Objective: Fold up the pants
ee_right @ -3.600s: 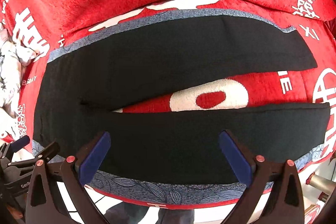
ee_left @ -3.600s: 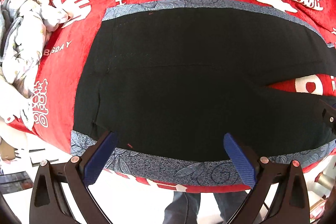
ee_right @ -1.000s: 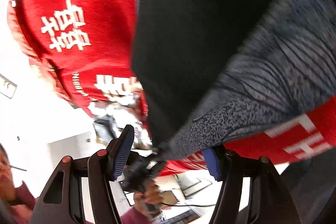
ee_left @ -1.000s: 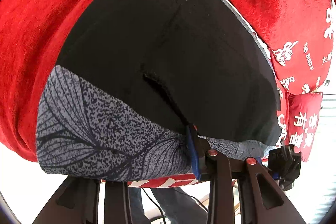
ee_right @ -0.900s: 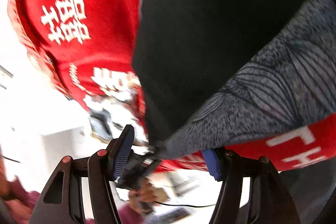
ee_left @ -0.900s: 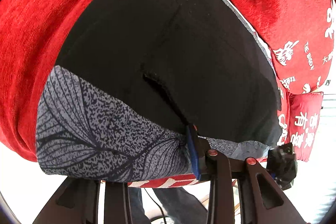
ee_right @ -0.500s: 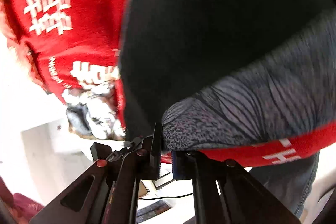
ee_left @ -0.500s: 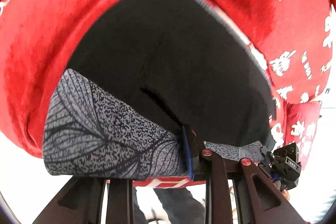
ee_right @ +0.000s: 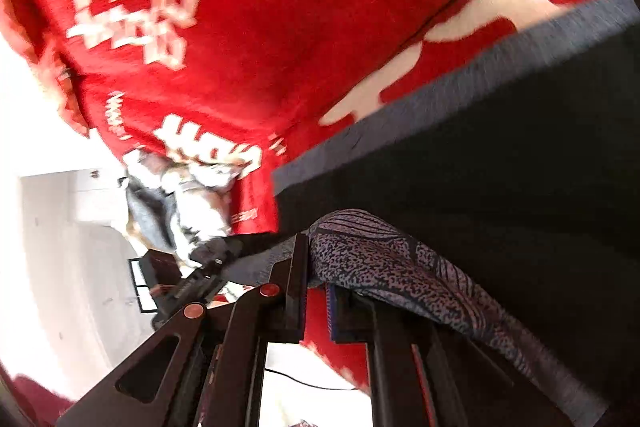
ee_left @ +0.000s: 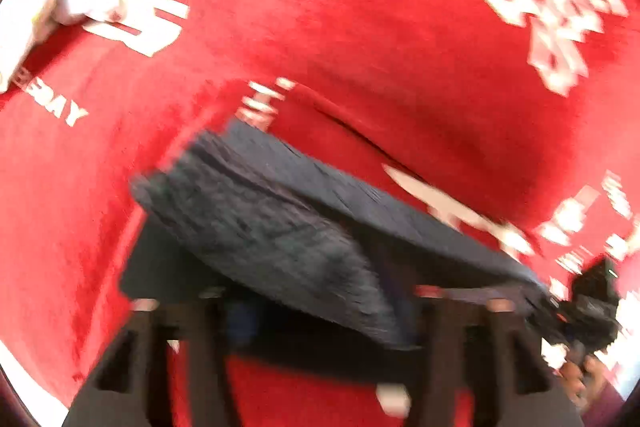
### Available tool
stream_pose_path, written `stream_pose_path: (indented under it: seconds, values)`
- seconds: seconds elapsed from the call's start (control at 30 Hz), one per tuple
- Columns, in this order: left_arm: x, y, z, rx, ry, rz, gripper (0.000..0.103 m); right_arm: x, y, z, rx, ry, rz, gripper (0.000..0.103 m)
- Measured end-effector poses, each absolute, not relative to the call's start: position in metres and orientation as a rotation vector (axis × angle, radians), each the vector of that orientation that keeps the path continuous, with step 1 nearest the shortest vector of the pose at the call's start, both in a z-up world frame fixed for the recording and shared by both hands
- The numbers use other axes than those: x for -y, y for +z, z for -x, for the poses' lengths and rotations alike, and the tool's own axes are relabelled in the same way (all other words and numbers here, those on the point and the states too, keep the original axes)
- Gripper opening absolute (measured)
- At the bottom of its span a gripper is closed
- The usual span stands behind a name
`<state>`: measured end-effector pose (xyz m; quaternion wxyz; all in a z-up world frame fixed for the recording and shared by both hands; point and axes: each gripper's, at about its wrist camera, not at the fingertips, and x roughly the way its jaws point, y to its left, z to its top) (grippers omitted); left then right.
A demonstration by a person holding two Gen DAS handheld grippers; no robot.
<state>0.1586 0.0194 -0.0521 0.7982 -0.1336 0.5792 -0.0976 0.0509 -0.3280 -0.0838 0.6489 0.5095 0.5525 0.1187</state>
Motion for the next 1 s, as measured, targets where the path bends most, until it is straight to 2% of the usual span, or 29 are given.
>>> stream_pose_path:
  seconds: [0.13, 0.27, 0.33, 0.37, 0.4, 0.53, 0.6, 0.73, 0.77, 0.8, 0.87, 0.93, 1.0]
  values:
    - [-0.013, -0.09, -0.188, -1.302, -0.106, 0.31, 0.073, 0.342, -0.136, -0.081, -1.348, 0.203, -1.2, 0.012]
    - [-0.008, -0.087, -0.198, -1.288, -0.036, 0.267, 0.073, 0.343, -0.149, -0.094, -1.384, 0.182, -1.208, 0.014]
    - [-0.012, -0.07, -0.197, -1.258, -0.035, 0.248, 0.073, 0.34, -0.14, -0.097, -1.393, 0.227, -1.187, 0.026]
    - [-0.015, -0.061, -0.196, -1.245, -0.031, 0.24, 0.073, 0.338, -0.131, -0.096, -1.393, 0.263, -1.154, 0.043]
    - [-0.019, -0.05, -0.193, -1.229, -0.021, 0.222, 0.073, 0.333, -0.115, -0.099, -1.388, 0.314, -1.089, 0.053]
    - [-0.007, -0.04, -0.182, -1.233, -0.032, 0.122, 0.073, 0.304, -0.077, -0.1, -1.366, 0.436, -0.885, 0.052]
    - [0.014, -0.06, -0.179, -1.289, -0.076, 0.074, 0.073, 0.284, -0.076, -0.102, -1.393, 0.459, -0.786, 0.027]
    - [0.058, -0.097, -0.179, -1.331, -0.095, 0.016, 0.073, 0.265, -0.104, -0.125, -1.449, 0.389, -0.612, 0.025]
    - [0.066, -0.1, -0.18, -1.304, -0.067, -0.017, 0.08, 0.265, -0.11, -0.131, -1.448, 0.36, -0.588, 0.025]
    - [0.073, -0.102, -0.182, -1.283, -0.063, -0.031, 0.082, 0.267, -0.115, -0.137, -1.437, 0.326, -0.58, 0.018]
    - [0.077, -0.103, -0.183, -1.285, -0.044, -0.032, 0.082, 0.278, -0.117, -0.143, -1.399, 0.278, -0.616, 0.015]
    - [0.075, -0.098, -0.182, -1.311, -0.052, -0.024, 0.082, 0.3, -0.118, -0.143, -1.351, 0.212, -0.716, 0.015]
    - [0.073, -0.089, -0.176, -1.328, -0.071, -0.023, 0.082, 0.321, -0.113, -0.138, -1.312, 0.147, -0.777, 0.02]
